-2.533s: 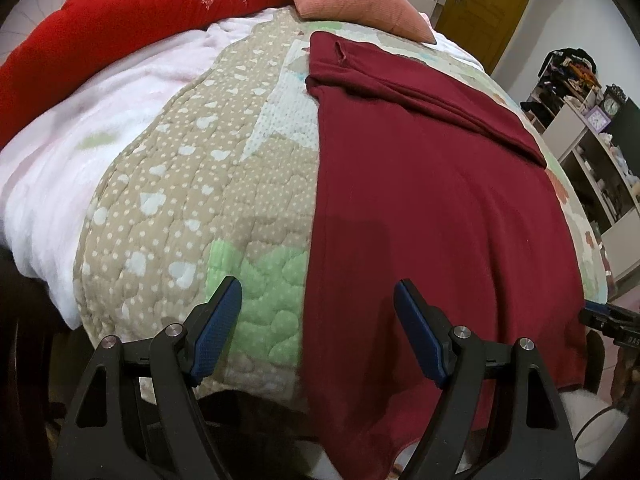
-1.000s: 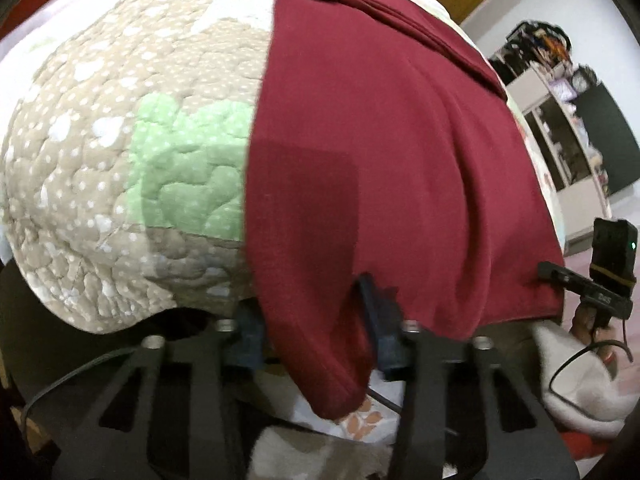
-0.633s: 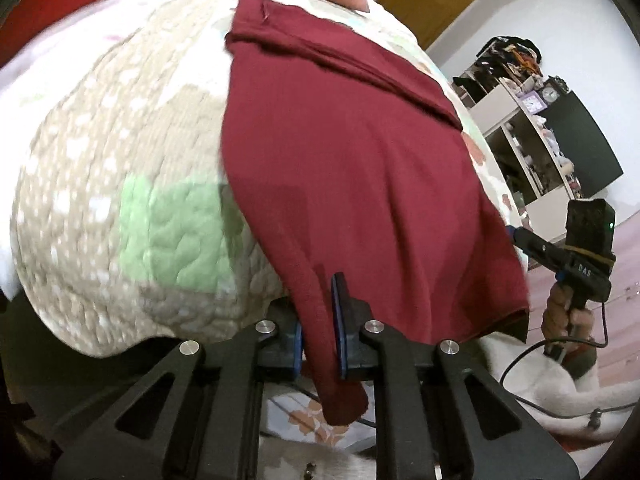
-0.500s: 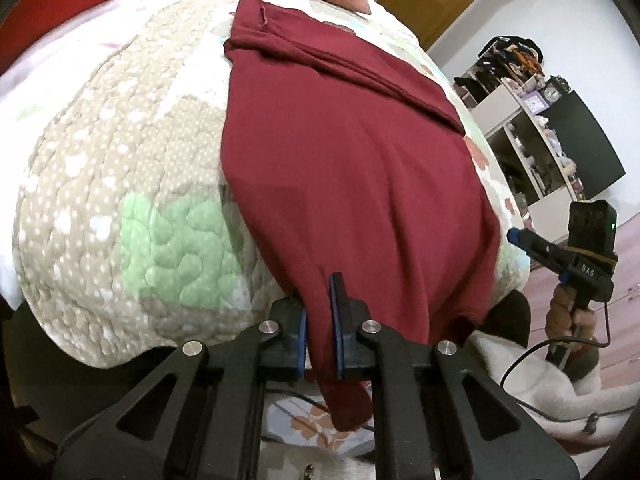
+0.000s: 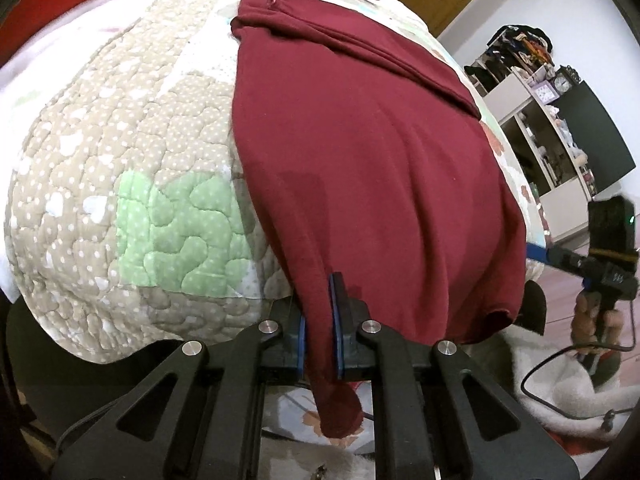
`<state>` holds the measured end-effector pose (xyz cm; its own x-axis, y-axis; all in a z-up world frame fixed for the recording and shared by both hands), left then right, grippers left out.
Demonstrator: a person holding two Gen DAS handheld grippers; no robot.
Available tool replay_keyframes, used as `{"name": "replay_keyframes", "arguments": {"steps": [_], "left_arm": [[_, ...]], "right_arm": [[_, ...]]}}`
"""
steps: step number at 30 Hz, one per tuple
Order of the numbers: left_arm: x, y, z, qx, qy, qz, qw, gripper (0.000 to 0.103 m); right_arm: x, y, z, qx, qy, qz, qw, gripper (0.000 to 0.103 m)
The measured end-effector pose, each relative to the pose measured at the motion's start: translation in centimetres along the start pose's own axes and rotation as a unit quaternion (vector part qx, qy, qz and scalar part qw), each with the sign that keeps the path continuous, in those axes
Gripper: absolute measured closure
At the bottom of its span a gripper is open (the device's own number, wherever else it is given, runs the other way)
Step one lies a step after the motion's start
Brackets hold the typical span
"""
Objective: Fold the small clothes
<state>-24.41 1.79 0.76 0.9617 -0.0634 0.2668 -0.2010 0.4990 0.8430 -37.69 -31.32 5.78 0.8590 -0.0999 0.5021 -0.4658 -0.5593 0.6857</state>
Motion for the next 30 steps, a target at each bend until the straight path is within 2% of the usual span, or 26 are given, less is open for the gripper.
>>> {"name": "replay_keyframes", "arguments": {"steps": [3, 6, 8, 11, 13, 14, 15, 18, 22, 26, 28, 29, 30], "left_arm": [[-0.6, 0.0, -0.2, 0.006, -0.005, 0.001, 1.0, 0.094], [-0.9, 0.1, -0.2, 0.013, -0.005, 0.003, 0.9999, 0.094], [-1.0, 0.3, -0.7, 0.015, 0.0, 0.005, 0.9999, 0.093], [-0.8, 0.2, -1.3, 0.019, 0.014, 0.006, 0.9997, 0.081], [-0.7, 0.1, -1.4, 0.014, 0.021, 0.006, 0.9997, 0.075], [-0.7, 0.0, -1.4, 0.01, 0.023, 0.005, 0.9997, 0.069], [-0.8, -0.1, -1.2, 0.004, 0.023, 0.003, 0.9997, 0.061], [-1.0, -0.4, -0.6, -0.009, 0.021, -0.002, 0.9997, 0.048], [-1.0, -1.0, -0.5, -0.003, 0.02, -0.009, 0.9998, 0.048], [-1.2, -1.5, -0.6, -0.007, 0.025, -0.012, 0.9996, 0.048], [-1.2, -1.7, -0.5, -0.002, 0.012, -0.012, 0.9999, 0.048], [-1.3, -1.8, -0.3, 0.003, 0.003, -0.013, 0.9999, 0.062], [-1.3, -1.9, -0.2, 0.006, -0.001, -0.014, 0.9999, 0.085]], "right_arm": [[0.7, -1.4, -0.7, -0.003, -0.007, -0.011, 1.0, 0.041], [-0.2, -3.7, 0.6, -0.059, -0.037, -0.077, 0.995, 0.041], [-1.0, -3.5, 1.6, -0.068, -0.049, -0.075, 0.994, 0.043], [-2.0, -1.7, 2.8, -0.084, -0.066, -0.06, 0.992, 0.049], [-2.2, -0.5, 3.2, -0.102, -0.066, -0.052, 0.991, 0.049], [-2.3, -0.1, 3.3, -0.104, -0.069, -0.048, 0.991, 0.049], [-2.3, 0.1, 3.4, -0.097, -0.073, -0.046, 0.992, 0.049], [-2.4, -0.5, 3.1, -0.05, -0.078, -0.042, 0.995, 0.049], [-3.1, -2.0, 3.3, -0.039, -0.065, -0.053, 0.996, 0.049], [-3.4, -2.8, 3.3, -0.013, -0.073, -0.04, 0.996, 0.049], [-3.6, -3.1, 3.6, 0.003, -0.071, -0.04, 0.997, 0.058], [-3.9, -3.2, 3.8, 0.01, -0.071, -0.044, 0.996, 0.066], [-4.0, -3.7, 3.9, 0.019, -0.072, -0.05, 0.996, 0.074]]}}
Point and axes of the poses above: each gripper's, at about its wrist camera, not at the fingertips, and y roughly against the way its jaws point, z to its right, x to its top, the point moved 2 cm from there along -y, roughly the way its jaws point, and after that the axes turned 15 degrees about y, right-handed, at the moved point
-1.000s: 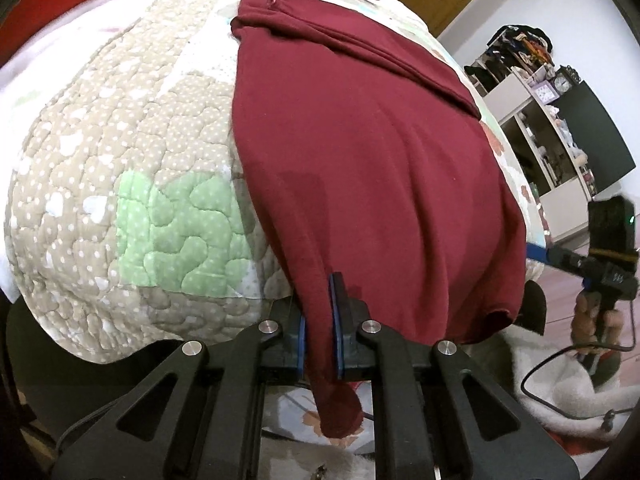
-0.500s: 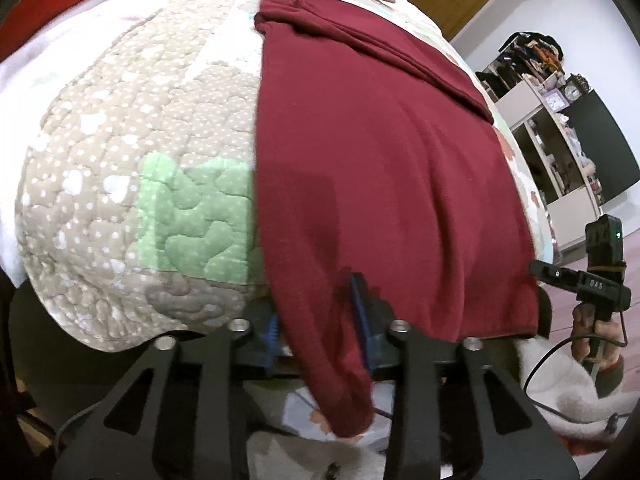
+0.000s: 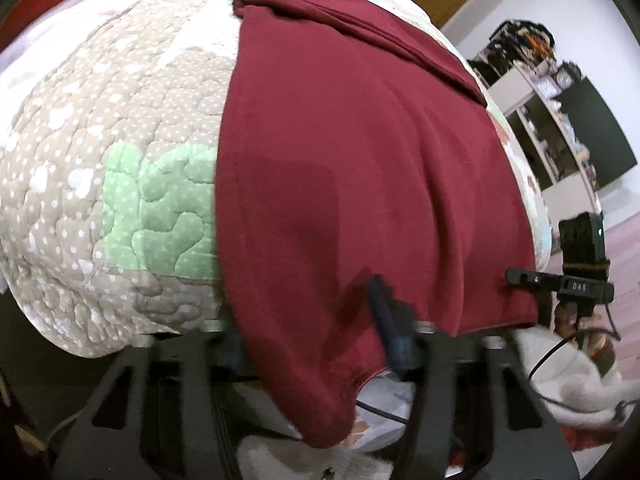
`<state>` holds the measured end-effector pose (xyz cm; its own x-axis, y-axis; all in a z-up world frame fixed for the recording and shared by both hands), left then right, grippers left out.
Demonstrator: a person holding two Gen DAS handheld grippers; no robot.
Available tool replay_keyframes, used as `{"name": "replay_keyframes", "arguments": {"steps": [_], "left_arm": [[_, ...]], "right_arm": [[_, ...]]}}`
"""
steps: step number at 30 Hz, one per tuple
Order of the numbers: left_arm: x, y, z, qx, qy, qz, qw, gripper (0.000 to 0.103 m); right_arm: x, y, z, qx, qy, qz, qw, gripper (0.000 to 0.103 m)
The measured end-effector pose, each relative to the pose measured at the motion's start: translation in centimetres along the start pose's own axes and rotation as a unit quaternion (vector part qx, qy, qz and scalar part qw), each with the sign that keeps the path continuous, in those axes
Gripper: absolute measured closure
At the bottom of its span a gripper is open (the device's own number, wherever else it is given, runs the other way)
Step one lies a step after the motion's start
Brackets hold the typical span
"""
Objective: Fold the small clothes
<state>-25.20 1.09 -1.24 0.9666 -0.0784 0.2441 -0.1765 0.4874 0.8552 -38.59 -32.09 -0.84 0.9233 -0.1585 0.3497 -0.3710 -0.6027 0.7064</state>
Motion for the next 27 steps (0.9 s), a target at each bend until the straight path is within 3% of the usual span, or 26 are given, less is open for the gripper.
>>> {"name": "replay_keyframes", "arguments": {"steps": [2, 5, 11, 17, 24, 27], "left_arm": [[0.1, 0.2, -0.1, -0.006, 0.004, -0.005, 1.0, 0.09], [1.1, 1.4, -0.4, -0.033, 0.035, 0.006, 0.9988, 0.095], [5.7, 4.5, 1.9, -0.075, 0.027, 0.059, 0.995, 0.096], [13.5, 4.8, 4.5, -0.083, 0.011, 0.124, 0.9887, 0.096], [23.8, 0.9, 6.5, -0.057, 0.014, 0.161, 0.9852, 0.096], [28.0, -2.0, 6.2, -0.036, 0.038, 0.163, 0.9852, 0.096]], "right_arm": [[-0.1, -0.4, -0.1, 0.023, -0.001, -0.007, 1.0, 0.086], [0.8, 0.3, -0.6, 0.075, 0.001, 0.007, 0.997, 0.093], [5.8, 5.0, -1.7, 0.147, 0.014, 0.112, 0.983, 0.093], [13.2, 9.1, -1.0, 0.101, 0.045, 0.212, 0.971, 0.093], [22.9, 8.5, 3.5, 0.025, 0.034, 0.23, 0.972, 0.094], [26.0, 6.8, 7.2, 0.003, -0.022, 0.232, 0.973, 0.094]]}}
Point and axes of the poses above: each gripper's, at about its wrist camera, not at the fingertips, and y roughly against the way its jaws point, z to its right, x to its top, the point moved 2 cm from there along -y, roughly the way its jaws point, and after that the axes turned 15 degrees about y, right-handed, at the moved point
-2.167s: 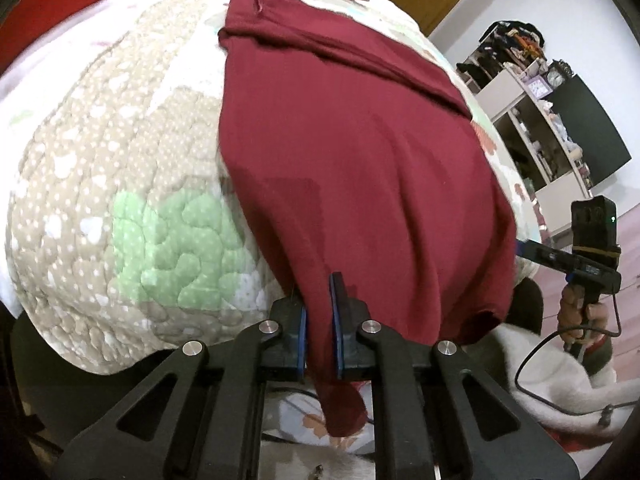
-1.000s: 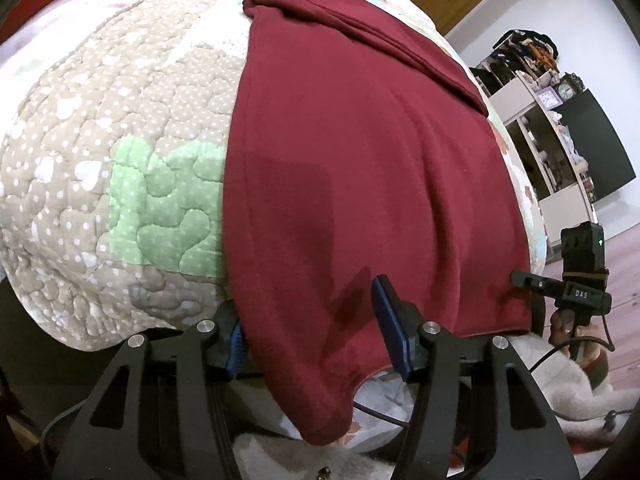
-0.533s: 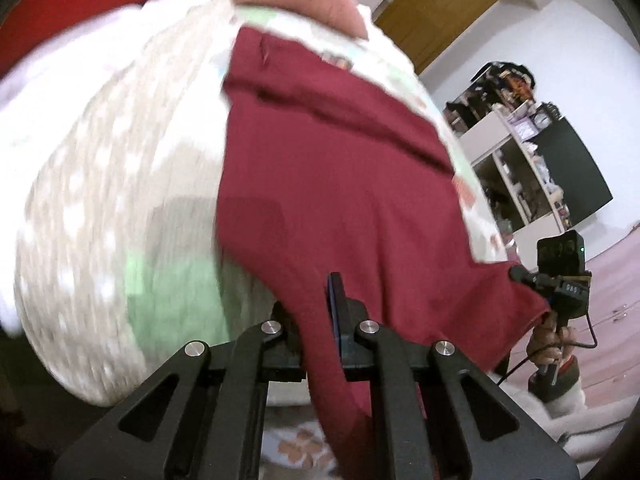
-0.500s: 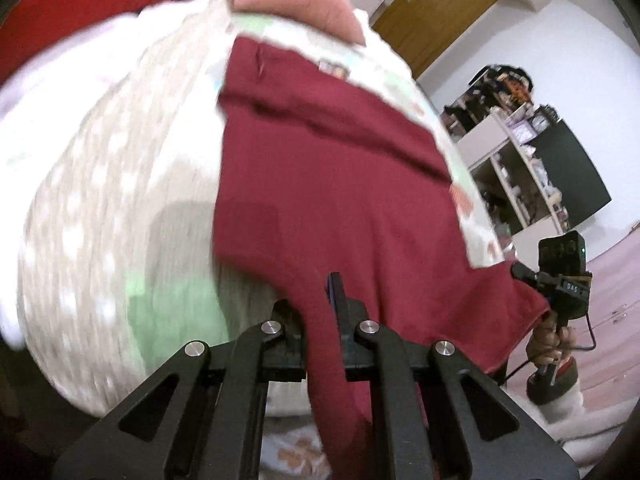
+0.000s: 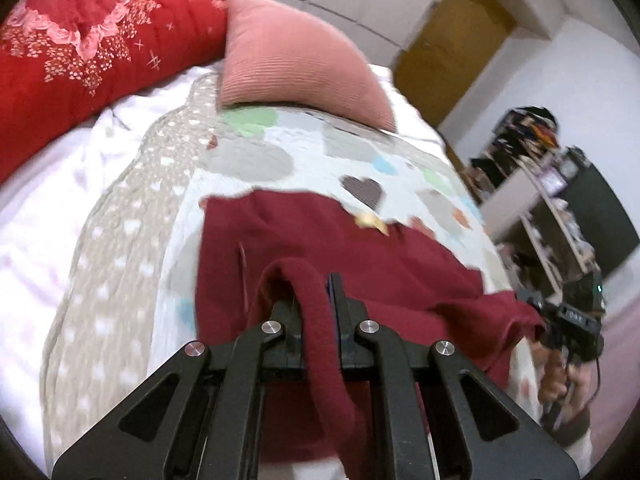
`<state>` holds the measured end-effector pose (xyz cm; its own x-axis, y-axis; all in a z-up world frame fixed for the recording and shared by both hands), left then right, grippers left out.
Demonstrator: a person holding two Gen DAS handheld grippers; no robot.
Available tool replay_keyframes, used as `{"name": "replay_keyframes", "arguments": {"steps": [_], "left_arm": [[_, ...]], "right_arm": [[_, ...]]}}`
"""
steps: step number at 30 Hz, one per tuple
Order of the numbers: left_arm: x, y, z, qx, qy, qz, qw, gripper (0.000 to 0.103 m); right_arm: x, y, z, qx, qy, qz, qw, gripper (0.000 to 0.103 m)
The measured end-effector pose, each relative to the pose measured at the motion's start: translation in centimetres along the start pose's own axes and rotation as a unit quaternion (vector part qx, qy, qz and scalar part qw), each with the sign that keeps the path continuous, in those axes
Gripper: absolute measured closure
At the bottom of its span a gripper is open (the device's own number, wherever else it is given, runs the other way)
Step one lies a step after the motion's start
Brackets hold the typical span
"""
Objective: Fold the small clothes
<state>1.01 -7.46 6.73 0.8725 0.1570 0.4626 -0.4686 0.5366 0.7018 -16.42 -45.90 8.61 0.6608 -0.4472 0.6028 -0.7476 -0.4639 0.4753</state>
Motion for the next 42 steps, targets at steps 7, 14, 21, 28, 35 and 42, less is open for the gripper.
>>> {"name": "replay_keyframes", "arguments": {"steps": [7, 14, 21, 28, 35, 42], "left_arm": [[3.3, -4.2, -2.2, -0.025, 0.063, -0.047, 0.9966, 0.091], [4.3, -1.2, -1.7, -0.025, 0.056, 0.005, 0.9981, 0.023], [4.5, 0.0, -1.9, -0.041, 0.078, 0.029, 0.9956, 0.018], [2.8, -3.4, -0.8, -0.01, 0.045, 0.015, 0.9988, 0.018], [4.7, -3.0, -2.7, 0.006, 0.094, 0.046, 0.9945, 0.018], [4.5, -1.6, -2.8, 0.002, 0.073, 0.053, 0.9959, 0.018]], "right_arm": [[2.0, -4.3, 5.8, -0.007, -0.073, -0.018, 0.997, 0.085], [3.1, -0.5, 2.9, -0.059, -0.014, 0.033, 0.998, 0.044], [1.7, -0.5, -2.3, -0.091, 0.096, 0.04, 0.99, 0.052], [1.7, -7.4, -3.3, -0.096, 0.152, -0.036, 0.983, 0.054], [5.2, -14.5, 0.1, -0.227, 0.158, -0.047, 0.96, 0.053], [4.0, -11.7, -0.4, -0.231, 0.148, -0.047, 0.961, 0.053]]}}
Point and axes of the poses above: each gripper's, at about its wrist camera, not at the fingertips, and y roughly against the way its jaws point, z to its right, x to its top, the point moved 2 cm from there along -y, roughly the way its jaws point, and after that the axes turned 15 degrees about y, right-handed, at the moved point
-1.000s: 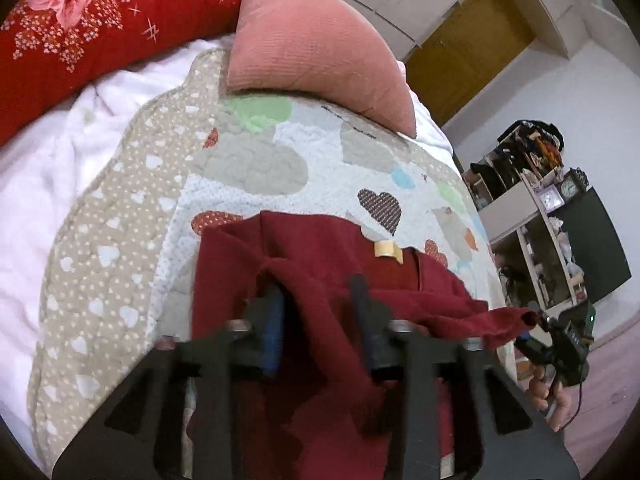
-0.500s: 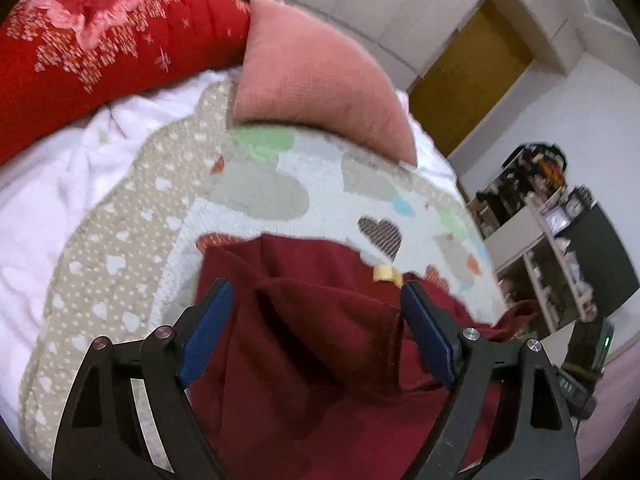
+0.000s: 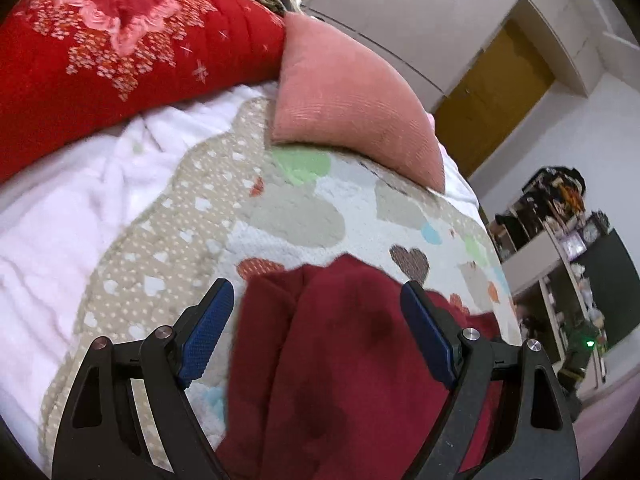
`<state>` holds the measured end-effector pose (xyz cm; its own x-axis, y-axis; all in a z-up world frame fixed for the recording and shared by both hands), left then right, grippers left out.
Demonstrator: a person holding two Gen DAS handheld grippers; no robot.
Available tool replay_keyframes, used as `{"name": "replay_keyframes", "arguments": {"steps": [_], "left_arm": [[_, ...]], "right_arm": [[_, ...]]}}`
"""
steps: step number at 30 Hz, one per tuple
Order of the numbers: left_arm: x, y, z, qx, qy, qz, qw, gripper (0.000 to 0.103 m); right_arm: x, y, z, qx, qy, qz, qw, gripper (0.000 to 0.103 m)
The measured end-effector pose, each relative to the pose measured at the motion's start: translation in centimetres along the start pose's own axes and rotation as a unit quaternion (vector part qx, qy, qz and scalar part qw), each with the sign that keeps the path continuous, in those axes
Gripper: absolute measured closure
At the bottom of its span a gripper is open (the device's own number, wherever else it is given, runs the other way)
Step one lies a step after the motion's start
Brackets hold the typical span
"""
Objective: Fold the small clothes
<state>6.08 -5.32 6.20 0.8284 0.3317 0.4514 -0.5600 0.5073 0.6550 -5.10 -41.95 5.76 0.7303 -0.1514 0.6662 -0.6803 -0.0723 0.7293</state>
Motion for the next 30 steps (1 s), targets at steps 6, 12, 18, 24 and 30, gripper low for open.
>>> {"name": "replay_keyframes", "arguments": {"steps": [6, 12, 18, 24, 30], "left_arm": [[-2.1, -4.4, 0.7, 0.086, -0.041, -0.028, 0.9951, 0.018], [-1.9, -6.3, -2.3, 0.123, 0.0, -0.051, 0.9911, 0.018], [-1.9, -2.8, -4.3, 0.128, 0.015, -0.038, 0.9909, 0.018], [-4.7, 0.7, -6.4, 0.104, 0.037, -0.034, 0.9933, 0.018], [-7.0, 2.0, -6.4, 0.094, 0.009, -0.019, 0.9954, 0.018]], "right_arm": [[-0.5, 1.2, -1.6, -0.008, 0.05, 0.002, 0.999, 0.053], [-0.2, -3.7, 1.3, -0.065, 0.016, -0.049, 0.997, 0.053], [-0.4, -0.1, -1.5, -0.04, 0.04, -0.038, 0.998, 0.053], [0.5, 1.3, -7.8, 0.064, 0.051, -0.018, 0.996, 0.052], [2.2, -1.1, -16.1, 0.141, 0.093, -0.029, 0.985, 0.052]]}}
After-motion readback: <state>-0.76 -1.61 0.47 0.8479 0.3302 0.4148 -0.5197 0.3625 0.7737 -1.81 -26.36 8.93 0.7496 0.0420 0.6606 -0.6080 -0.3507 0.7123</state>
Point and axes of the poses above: each gripper's, at about its wrist camera, not at the fingertips, and y roughly against the way its jaws point, z to its right, x to its top, the point moved 2 cm from there along -y, roughly the way its jaws point, and after that the axes turned 15 degrees about y, right-handed, at the moved point
